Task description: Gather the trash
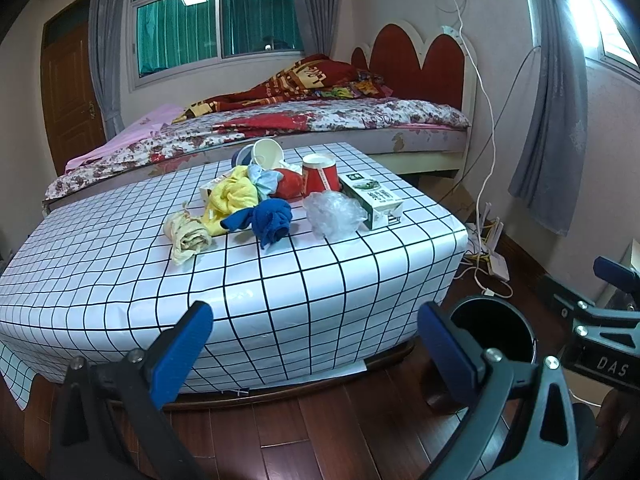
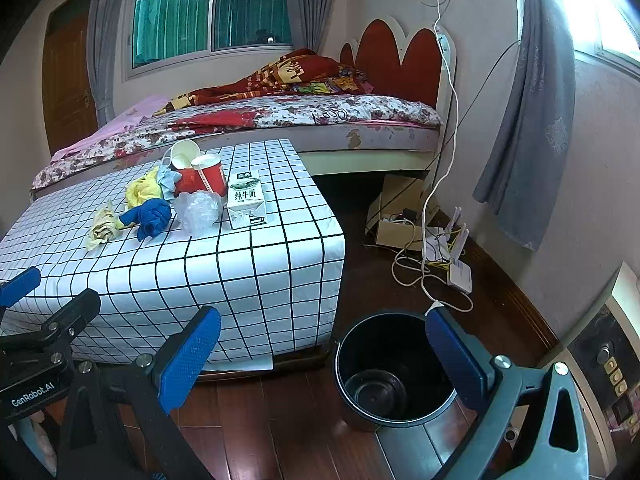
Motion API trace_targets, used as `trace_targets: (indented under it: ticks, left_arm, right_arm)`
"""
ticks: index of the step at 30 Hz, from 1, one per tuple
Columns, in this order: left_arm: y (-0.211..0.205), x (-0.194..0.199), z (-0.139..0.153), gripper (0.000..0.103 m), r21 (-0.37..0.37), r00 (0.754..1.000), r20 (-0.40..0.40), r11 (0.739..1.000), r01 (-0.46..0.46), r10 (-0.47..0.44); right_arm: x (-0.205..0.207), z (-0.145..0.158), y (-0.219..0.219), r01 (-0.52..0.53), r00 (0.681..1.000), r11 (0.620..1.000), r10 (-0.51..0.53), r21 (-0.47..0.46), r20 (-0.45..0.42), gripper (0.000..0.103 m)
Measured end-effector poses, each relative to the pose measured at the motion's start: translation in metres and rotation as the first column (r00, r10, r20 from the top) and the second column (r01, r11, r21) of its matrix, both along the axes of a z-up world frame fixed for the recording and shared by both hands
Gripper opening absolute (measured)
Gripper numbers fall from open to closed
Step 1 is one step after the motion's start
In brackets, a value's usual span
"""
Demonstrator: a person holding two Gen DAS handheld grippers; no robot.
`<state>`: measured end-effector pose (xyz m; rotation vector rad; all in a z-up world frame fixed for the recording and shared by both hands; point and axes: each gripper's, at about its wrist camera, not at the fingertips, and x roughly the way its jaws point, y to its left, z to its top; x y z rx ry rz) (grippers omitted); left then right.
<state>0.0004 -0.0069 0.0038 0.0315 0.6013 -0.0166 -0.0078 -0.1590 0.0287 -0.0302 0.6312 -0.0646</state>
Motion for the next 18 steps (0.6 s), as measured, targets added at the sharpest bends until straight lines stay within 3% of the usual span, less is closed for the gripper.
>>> trace_targets:
  ticks: [18]
  left_arm:
    - [-0.0037, -0.0055, -0.0007, 0.102, -0.003, 1.000, 0.004, 1.000, 0.000, 0.000]
  right_arm:
    - [0.0000, -0.0013, 0.0006, 0.000, 1.000, 1.000, 0.000, 0.000, -0.002, 0.103]
